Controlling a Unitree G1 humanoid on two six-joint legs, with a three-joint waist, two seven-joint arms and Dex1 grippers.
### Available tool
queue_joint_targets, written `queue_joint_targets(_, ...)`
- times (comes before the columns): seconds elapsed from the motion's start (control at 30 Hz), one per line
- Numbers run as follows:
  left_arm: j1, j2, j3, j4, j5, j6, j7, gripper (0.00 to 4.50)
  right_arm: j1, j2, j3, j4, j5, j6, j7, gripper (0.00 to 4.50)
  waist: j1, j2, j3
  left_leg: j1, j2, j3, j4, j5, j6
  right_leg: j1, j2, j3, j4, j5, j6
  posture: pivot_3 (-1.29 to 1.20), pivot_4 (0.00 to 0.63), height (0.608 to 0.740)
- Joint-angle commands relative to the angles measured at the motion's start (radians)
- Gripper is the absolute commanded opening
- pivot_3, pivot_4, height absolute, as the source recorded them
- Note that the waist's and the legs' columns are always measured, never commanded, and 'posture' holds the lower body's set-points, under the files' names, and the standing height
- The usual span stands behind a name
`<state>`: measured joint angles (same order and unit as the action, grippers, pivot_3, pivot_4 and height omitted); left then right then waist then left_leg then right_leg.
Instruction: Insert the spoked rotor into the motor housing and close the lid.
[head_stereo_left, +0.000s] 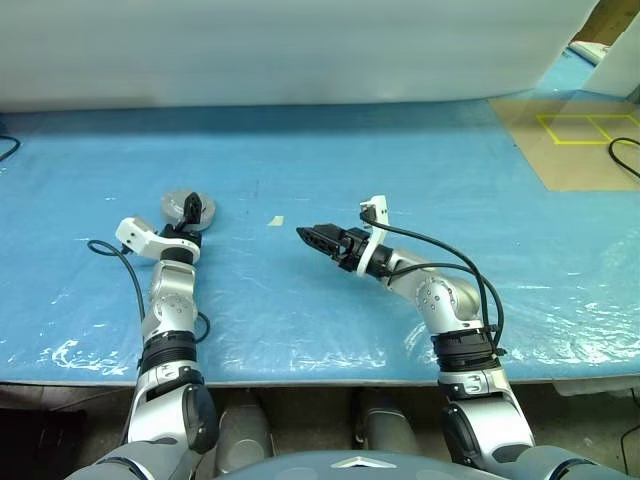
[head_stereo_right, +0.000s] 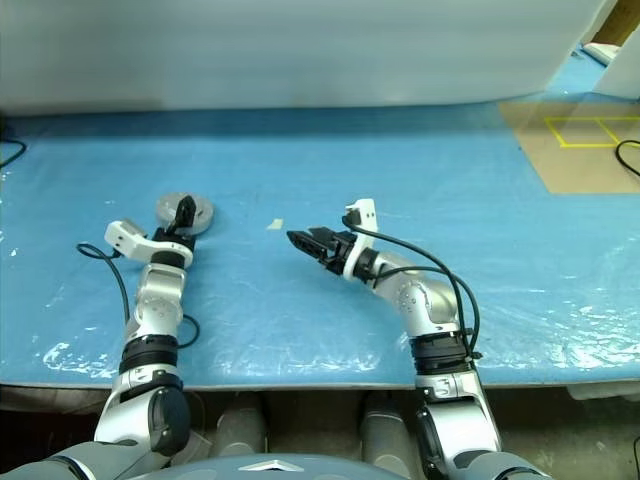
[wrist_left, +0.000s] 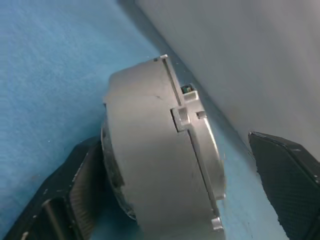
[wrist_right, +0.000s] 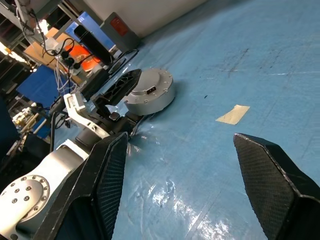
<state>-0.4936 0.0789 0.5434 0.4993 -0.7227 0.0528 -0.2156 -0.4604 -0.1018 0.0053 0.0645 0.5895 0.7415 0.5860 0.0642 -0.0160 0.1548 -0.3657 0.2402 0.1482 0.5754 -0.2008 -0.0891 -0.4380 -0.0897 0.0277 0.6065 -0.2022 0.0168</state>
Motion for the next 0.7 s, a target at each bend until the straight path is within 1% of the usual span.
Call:
queue_joint_targets(0.03,-0.005,0.004,0.028,-0.019,0.022,-0.081,0.035,4.45,-0.012,0.003,0.005,-0.016,0.001,-0.019,0.015,3.56,0.000,0.000,0.000,0.000,0.000,0.000,0.000,0.000,0.000,0.000,0.000,0.000,0.000,0.000,0.000,0.00,0.150,0.740)
queue_joint_targets(0.27,0.000,0.008,0.042,-0.051,0.043,-0.154,0.107,4.45,-0.007,0.001,0.014,-0.015,-0.012,-0.022,0.023,3.56,0.005,0.000,0.000,-0.001,0.000,0.000,0.000,0.000,0.000,0.000,0.000,-0.001,-0.001,0.000,0.000,0.00,0.150,0.740)
queue_joint_targets(0.43,0.009,0.027,0.020,-0.072,0.104,-0.207,0.119,4.45,-0.008,-0.005,0.033,-0.013,-0.043,-0.049,0.033,3.56,0.004,0.000,0.000,-0.001,0.000,0.000,0.000,0.000,0.000,0.000,0.000,-0.001,-0.001,0.000,0.000,0.00,0.150,0.740)
queue_joint_targets(0.57,0.031,0.047,-0.009,-0.119,0.142,-0.243,0.072,4.45,-0.003,-0.015,0.063,-0.011,-0.112,-0.133,0.029,3.56,0.004,0.000,0.000,-0.001,0.000,0.000,0.000,0.000,0.000,-0.001,0.000,-0.001,-0.001,0.000,0.000,0.00,0.150,0.740)
queue_joint_targets(0.7,0.062,0.073,-0.064,-0.192,0.126,-0.219,-0.063,4.45,0.003,-0.025,0.090,-0.001,-0.180,-0.231,0.037,3.56,0.004,0.000,0.000,-0.001,0.000,0.000,0.000,0.000,0.000,-0.001,0.000,-0.001,-0.001,0.000,0.000,0.00,0.150,0.740)
